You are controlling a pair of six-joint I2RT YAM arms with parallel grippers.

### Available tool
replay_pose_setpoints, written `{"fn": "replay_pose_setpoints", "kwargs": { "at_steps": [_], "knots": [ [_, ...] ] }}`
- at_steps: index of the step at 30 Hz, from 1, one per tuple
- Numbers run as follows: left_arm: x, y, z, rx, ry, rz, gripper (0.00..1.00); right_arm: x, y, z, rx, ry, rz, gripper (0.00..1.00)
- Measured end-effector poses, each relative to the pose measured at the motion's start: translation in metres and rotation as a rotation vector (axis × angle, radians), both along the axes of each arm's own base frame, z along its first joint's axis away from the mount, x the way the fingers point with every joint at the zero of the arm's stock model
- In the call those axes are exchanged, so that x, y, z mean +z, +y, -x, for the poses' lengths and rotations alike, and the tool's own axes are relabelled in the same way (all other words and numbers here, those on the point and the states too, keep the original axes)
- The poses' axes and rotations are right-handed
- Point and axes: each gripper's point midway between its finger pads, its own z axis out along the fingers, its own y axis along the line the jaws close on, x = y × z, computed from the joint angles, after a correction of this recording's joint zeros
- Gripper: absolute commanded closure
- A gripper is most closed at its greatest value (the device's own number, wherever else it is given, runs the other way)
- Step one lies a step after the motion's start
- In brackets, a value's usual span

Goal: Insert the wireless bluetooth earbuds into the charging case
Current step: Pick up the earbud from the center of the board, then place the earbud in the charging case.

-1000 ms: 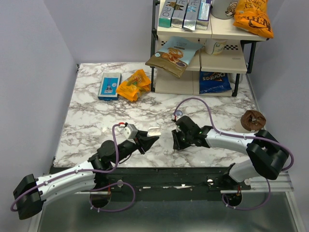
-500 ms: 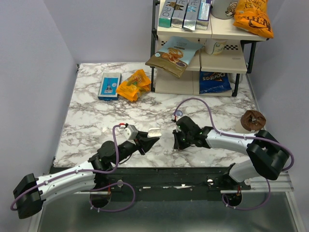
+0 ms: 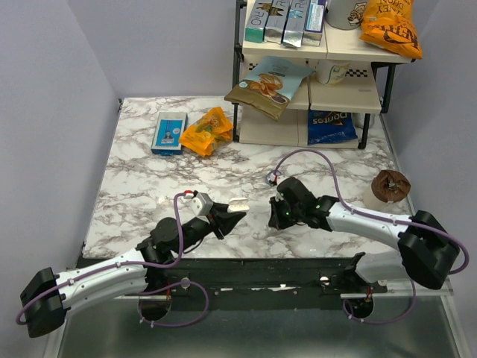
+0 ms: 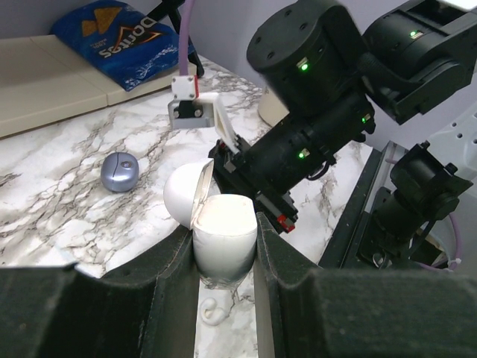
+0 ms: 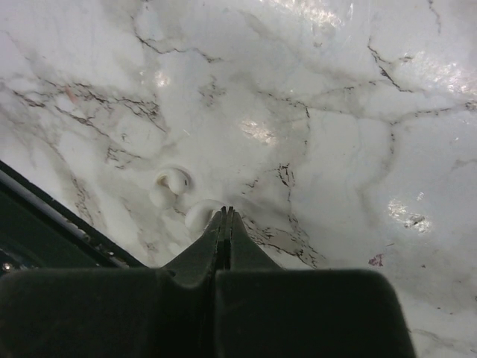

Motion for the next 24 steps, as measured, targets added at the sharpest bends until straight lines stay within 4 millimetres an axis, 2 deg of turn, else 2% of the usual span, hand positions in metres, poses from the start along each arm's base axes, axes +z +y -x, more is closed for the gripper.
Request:
{"fn": "replay_pose_setpoints", "kwargs": {
  "at_steps": [7, 10, 17, 20, 24],
  "knots": [
    [0.004, 0.002, -0.001, 0.015, -0.004, 0.014, 1.00, 0.040, -0.008, -0.010, -0.049, -0.114, -0.047, 0.99],
    [0.004, 0.005, -0.003, 0.033, -0.006, 0.024, 1.00, 0.073, -0.012, -0.016, -0.061, -0.211, -0.088, 0.99],
    [0.004, 0.006, -0.016, 0.075, 0.003, 0.033, 1.00, 0.164, -0.030, -0.030, -0.100, -0.483, -0.196, 0.99],
    [-0.001, 0.007, -0.031, 0.090, 0.030, 0.038, 1.00, 0.190, -0.042, -0.031, -0.116, -0.583, -0.208, 0.99],
    [-0.006, 0.000, -0.041, 0.060, 0.054, 0.031, 1.00, 0.210, -0.049, -0.026, -0.098, -0.685, -0.196, 0.99]
  ]
}}
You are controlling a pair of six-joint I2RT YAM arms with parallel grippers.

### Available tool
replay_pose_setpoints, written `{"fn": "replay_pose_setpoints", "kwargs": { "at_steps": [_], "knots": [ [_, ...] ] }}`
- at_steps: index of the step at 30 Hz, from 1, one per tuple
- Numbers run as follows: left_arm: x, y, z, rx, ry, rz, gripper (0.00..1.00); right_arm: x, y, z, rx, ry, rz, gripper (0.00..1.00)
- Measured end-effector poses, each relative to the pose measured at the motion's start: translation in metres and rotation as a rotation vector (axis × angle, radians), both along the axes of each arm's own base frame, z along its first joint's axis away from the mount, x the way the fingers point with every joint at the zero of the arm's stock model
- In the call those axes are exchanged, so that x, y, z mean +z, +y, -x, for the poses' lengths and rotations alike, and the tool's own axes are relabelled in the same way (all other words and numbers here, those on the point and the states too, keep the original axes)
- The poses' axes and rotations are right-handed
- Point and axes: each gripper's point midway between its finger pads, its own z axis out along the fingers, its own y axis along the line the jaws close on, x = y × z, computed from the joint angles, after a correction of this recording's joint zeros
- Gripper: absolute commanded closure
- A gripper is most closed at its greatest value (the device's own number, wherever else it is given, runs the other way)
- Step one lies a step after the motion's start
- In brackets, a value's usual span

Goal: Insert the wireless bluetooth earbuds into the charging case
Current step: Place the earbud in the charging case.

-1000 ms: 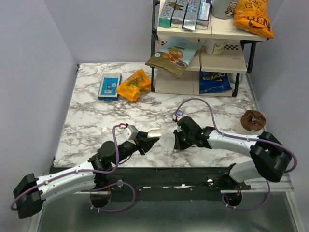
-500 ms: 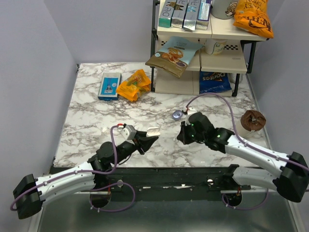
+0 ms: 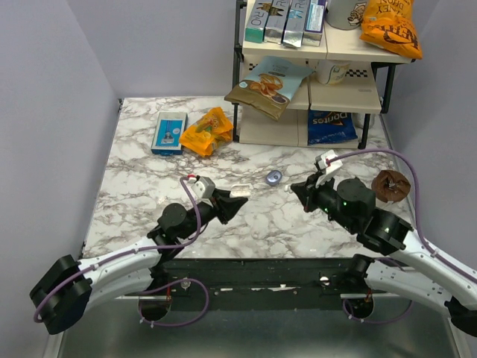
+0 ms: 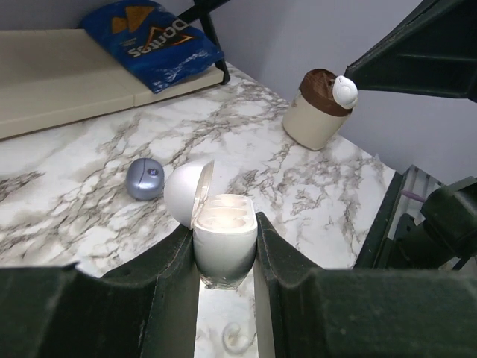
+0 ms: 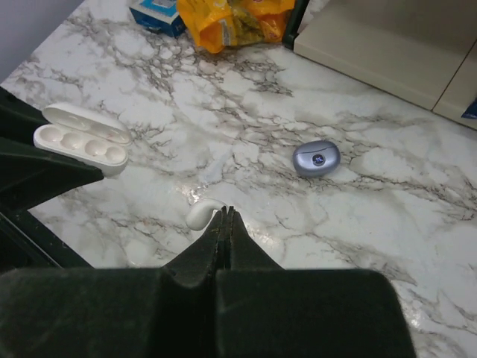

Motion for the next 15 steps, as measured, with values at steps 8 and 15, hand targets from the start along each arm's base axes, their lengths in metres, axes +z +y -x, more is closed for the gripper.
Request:
{"fn": "replay_pose_setpoints", "kwargs": {
  "at_steps": [8, 15],
  "knots": [
    [0.037, -0.039, -0.003, -0.167, -0.099, 0.052, 1.00, 0.033, 0.015, 0.017, 0.065, -0.185, 0.039, 0.99],
    [0.047, -0.061, -0.006, -0.246, -0.146, 0.087, 1.00, 0.062, 0.025, 0.025, 0.063, -0.333, 0.012, 0.99]
  ]
}}
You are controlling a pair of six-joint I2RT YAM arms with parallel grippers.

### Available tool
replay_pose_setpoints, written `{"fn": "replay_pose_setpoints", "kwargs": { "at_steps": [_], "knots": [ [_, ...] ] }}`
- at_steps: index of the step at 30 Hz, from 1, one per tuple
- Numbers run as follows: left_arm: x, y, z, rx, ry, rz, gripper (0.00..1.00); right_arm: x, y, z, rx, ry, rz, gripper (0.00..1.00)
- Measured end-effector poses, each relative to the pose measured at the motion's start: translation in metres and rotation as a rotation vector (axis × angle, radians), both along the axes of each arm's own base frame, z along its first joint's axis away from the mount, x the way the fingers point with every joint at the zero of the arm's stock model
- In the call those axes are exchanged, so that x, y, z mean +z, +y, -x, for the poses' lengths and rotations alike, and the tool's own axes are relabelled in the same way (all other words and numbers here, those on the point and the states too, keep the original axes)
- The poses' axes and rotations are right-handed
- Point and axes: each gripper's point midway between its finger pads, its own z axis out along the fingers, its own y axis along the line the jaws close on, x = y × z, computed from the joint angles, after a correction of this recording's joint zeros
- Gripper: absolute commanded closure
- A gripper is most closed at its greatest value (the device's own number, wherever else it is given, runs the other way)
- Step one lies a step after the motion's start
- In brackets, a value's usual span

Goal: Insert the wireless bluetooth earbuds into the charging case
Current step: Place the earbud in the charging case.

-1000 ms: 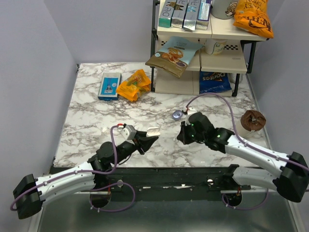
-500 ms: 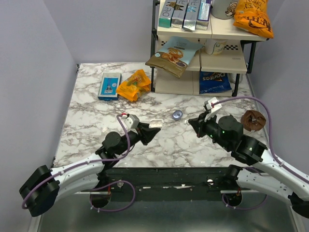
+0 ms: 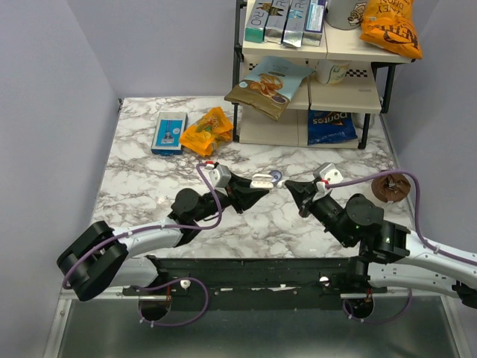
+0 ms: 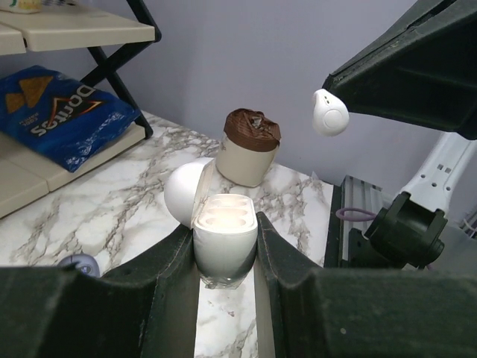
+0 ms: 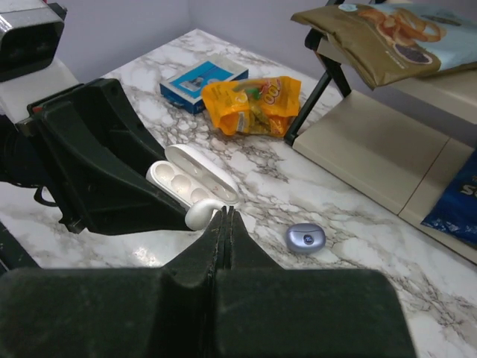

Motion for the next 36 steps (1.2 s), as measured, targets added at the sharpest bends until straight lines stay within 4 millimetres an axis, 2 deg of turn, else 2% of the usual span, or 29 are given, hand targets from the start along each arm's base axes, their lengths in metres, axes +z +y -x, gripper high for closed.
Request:
{"fn": "replay_pose_setpoints", "kwargs": {
  "at_steps": [6, 15, 24, 28, 36],
  "knots": [
    [0.009, -0.004, 0.001, -0.023, -0.028, 0.030, 1.00, 0.006, -0.006, -0.005, -0.051, -0.063, -0.019, 0.99],
    [0.022, -0.004, 0.011, -0.066, -0.095, 0.069, 1.00, 0.014, 0.000, -0.002, -0.045, -0.122, -0.041, 0.99],
    [-0.017, -0.011, 0.010, -0.092, -0.053, -0.011, 1.00, 0.018, 0.018, 0.011, 0.017, -0.187, -0.017, 0.99],
    [-0.019, -0.012, 0.010, -0.095, -0.050, -0.015, 1.00, 0.014, 0.022, 0.011, 0.004, -0.206, 0.024, 0.99],
    [-0.011, -0.013, 0.009, -0.093, -0.076, -0.003, 1.00, 0.000, 0.020, 0.002, -0.076, -0.223, 0.102, 0.99]
  ]
}}
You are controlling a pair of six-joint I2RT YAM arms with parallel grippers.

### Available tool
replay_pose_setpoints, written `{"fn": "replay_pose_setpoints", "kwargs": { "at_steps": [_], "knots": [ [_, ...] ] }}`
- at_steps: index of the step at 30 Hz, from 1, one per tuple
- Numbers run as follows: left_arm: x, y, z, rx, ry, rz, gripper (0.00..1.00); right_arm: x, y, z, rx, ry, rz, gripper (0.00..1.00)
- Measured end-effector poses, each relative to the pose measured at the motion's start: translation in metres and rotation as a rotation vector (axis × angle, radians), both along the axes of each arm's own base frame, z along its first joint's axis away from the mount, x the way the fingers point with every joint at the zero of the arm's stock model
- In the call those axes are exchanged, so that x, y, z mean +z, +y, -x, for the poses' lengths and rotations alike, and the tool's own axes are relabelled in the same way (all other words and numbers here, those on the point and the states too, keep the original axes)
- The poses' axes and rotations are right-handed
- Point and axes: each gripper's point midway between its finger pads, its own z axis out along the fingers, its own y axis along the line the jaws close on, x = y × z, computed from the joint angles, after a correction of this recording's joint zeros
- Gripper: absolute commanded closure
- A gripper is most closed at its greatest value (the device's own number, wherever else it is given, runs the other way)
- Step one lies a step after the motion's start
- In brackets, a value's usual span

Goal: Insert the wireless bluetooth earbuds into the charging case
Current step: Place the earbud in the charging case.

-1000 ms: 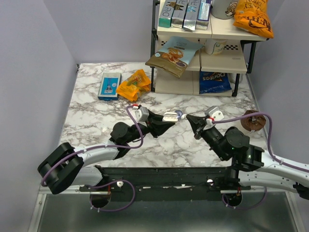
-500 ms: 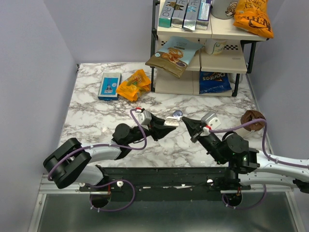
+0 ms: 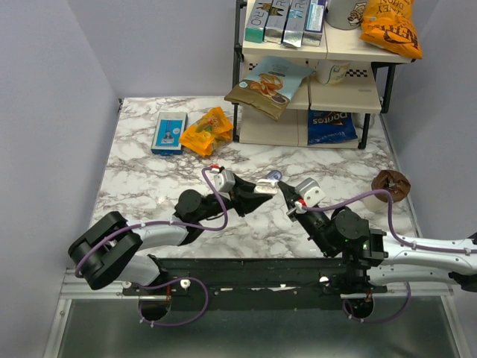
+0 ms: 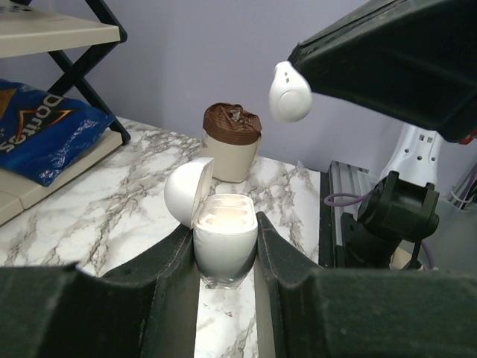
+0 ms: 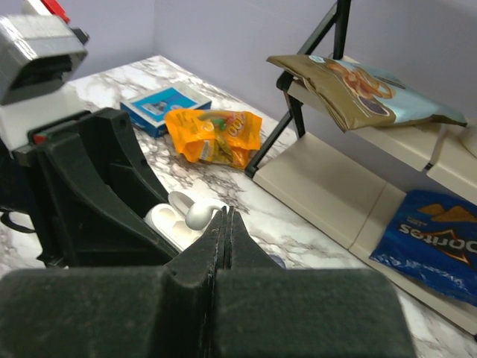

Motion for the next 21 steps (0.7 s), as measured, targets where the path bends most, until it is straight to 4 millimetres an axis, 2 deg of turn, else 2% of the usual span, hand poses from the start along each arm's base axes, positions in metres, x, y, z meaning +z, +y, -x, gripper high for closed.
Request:
{"fn": "replay_pose_setpoints", "kwargs": {
  "at_steps": [15, 21],
  "knots": [
    [0.035, -0.002, -0.001, 0.002, -0.098, 0.053, 1.00, 0.002, 0.000, -0.003, -0.037, -0.031, 0.023, 0.99],
    [0.043, -0.001, 0.001, -0.002, -0.115, 0.068, 1.00, 0.002, 0.000, -0.003, -0.038, -0.031, 0.025, 0.99]
  ]
}}
